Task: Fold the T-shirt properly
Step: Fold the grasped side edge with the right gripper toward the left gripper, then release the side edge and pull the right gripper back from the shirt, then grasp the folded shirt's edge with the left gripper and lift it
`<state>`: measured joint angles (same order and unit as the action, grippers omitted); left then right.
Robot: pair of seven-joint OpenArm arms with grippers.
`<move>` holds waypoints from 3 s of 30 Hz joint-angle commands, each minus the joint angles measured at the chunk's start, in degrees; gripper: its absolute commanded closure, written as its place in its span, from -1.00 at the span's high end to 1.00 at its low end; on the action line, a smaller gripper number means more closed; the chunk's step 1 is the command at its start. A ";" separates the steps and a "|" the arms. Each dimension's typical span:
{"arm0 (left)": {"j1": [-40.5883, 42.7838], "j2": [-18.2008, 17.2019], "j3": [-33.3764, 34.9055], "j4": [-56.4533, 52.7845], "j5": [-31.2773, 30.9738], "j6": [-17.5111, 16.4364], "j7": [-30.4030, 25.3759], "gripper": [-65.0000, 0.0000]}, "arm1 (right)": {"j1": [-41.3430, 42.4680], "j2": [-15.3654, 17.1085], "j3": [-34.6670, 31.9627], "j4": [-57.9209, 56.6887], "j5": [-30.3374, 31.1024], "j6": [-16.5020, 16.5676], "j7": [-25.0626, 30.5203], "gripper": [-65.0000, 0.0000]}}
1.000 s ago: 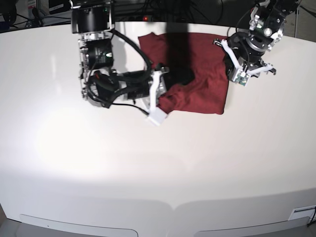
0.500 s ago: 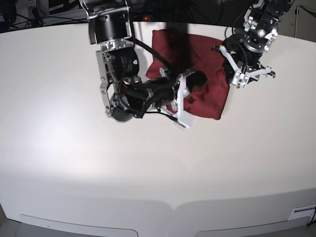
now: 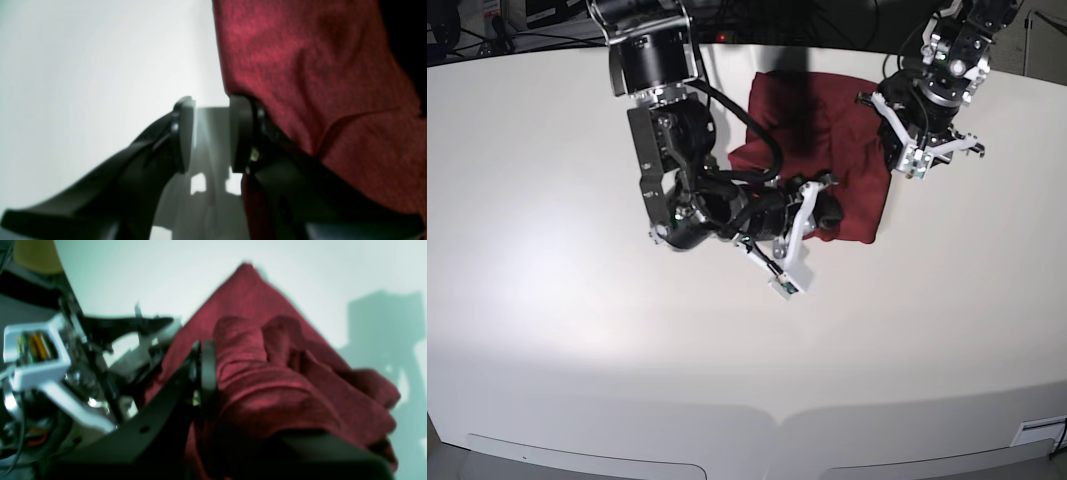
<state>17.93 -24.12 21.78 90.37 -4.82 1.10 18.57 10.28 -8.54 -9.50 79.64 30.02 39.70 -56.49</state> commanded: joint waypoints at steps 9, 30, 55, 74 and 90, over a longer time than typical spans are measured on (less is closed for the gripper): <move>1.14 -0.33 0.35 -1.14 -1.20 -1.77 8.79 -0.43 | 1.46 -0.46 -8.90 -4.66 -3.48 0.30 10.95 -1.00; 1.11 -0.35 0.35 -1.14 -1.18 -1.77 8.76 -0.43 | 6.71 -0.46 -16.79 -11.78 7.85 0.00 20.68 -0.16; 1.01 -2.19 0.33 -0.83 6.99 14.95 10.45 -0.43 | 15.96 -0.46 -14.88 -11.52 24.00 0.30 4.59 -0.16; 0.98 1.53 -0.31 27.74 -3.72 9.97 11.63 -0.43 | 21.46 13.84 6.21 -11.41 22.01 0.30 -18.32 -0.25; 0.76 13.25 -0.31 21.22 1.42 2.27 12.15 -0.43 | 15.28 25.62 6.23 -11.41 23.21 0.30 -16.20 -0.25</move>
<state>19.14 -10.92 21.47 110.52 -3.68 3.14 32.08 23.92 16.67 -3.44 67.22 51.77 39.72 -73.36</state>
